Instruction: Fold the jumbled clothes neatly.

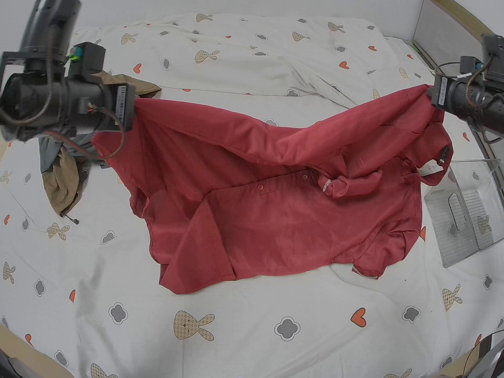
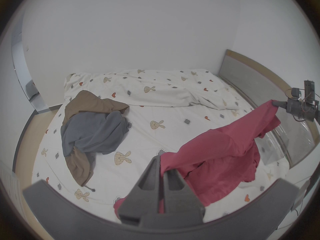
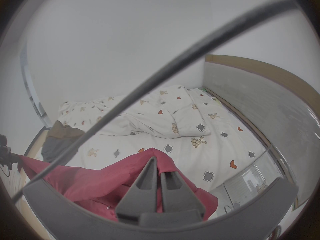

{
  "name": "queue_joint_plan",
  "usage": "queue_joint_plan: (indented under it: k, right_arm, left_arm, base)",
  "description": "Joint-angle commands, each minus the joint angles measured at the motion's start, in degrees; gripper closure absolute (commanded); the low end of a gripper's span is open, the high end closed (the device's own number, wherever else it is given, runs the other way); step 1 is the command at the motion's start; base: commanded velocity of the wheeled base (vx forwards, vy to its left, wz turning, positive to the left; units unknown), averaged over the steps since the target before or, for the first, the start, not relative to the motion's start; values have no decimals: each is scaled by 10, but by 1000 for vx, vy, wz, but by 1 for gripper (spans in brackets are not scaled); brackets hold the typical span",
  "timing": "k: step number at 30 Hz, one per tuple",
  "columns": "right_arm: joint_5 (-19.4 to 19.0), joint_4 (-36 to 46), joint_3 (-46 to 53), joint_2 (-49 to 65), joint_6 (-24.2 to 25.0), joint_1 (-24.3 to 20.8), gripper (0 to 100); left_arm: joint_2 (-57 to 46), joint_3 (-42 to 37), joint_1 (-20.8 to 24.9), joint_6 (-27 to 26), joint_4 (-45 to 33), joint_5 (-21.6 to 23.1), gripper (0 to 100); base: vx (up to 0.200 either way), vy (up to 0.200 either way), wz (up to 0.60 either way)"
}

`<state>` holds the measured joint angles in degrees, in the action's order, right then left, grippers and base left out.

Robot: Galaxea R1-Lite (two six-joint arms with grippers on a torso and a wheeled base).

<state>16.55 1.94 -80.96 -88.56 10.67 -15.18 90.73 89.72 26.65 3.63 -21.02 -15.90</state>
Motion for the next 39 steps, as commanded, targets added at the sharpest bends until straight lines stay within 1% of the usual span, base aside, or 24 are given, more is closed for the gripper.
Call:
queue_joint_plan:
  k: [1, 3, 4, 5, 7, 9, 19, 20, 22, 23, 25, 27, 29, 30, 31, 33, 35, 37, 38, 39]
  right_arm:
    - [-12, -15, -89, -143, 3, 52, 100]
    - [-12, -15, -118, -167, 4, 59, 100]
    - [-12, -15, -119, -169, 3, 60, 100]
    - [-11, -14, -156, -195, 4, 62, 100]
    - [-11, -11, -170, -205, 4, 62, 100]
    - [-10, -9, -213, -242, 4, 62, 100]
    - [-9, -8, -300, -364, 5, 61, 100]
    - [-9, -8, -308, -375, 5, 61, 0]
    - [-10, -8, -322, -395, 5, 60, 0]
    - [-11, -8, -332, -404, 5, 60, 0]
    - [-11, -9, -336, -419, 12, 59, 0]
    - [-14, -8, -336, -425, 32, 60, 0]
    - [-28, -6, -336, -424, 43, 62, 0]
    - [-48, -4, -336, -421, 49, 64, 0]
    - [-55, 2, -336, -418, 51, 67, 0]
    - [-55, 4, -336, -413, 53, 69, 0]
    - [-60, 10, -336, -369, 83, 71, 0]
    - [-61, 18, -336, -353, 95, 71, 0]
    - [-78, 43, -336, -318, 116, 69, 0]
    - [-86, 49, -336, -309, 119, 69, 0]
  left_arm:
    - [147, 102, -52, -2, 7, 12, 100]
    - [174, 141, -56, -3, 5, 12, 100]
    - [175, 143, -56, -3, 5, 12, 100]
    - [203, 186, -63, -14, 5, 11, 100]
    - [213, 200, -66, -20, 5, 11, 100]
    - [251, 249, -73, -22, -1, 10, 100]
    - [375, 249, -93, -25, -9, 10, 100]
    - [387, 249, -95, -25, -8, 10, 100]
    - [413, 249, -100, -25, -8, 10, 100]
    - [427, 249, -103, -25, -10, 10, 0]
    - [449, 249, -107, -25, -12, 10, 0]
    - [458, 249, -115, -24, -19, 10, 0]
    - [457, 249, -121, -22, -29, 10, 0]
    - [451, 249, -126, -21, -40, 10, 0]
    - [444, 249, -129, -20, -46, 10, 0]
    - [437, 249, -131, -20, -47, 10, 0]
    - [405, 249, -136, -20, -48, 10, 0]
    - [393, 249, -136, -20, -48, 10, 0]
    - [366, 249, -137, -20, -49, 11, 0]
    - [360, 249, -137, -20, -51, 11, 0]
  base:
    - [0, 0, 0]
    - [0, 0, 0]
    - [0, 0, 0]
    - [0, 0, 0]
    - [0, 0, 0]
    - [0, 0, 0]
    - [0, 0, 0]
    - [0, 0, 0]
    - [0, 0, 0]
    - [0, 0, 0]
    - [0, 0, 0]
    - [0, 0, 0]
    - [0, 0, 0]
    - [0, 0, 0]
    - [0, 0, 0]
    - [0, 0, 0]
    - [0, 0, 0]
    - [0, 0, 0]
    - [0, 0, 0]
    - [0, 0, 0]
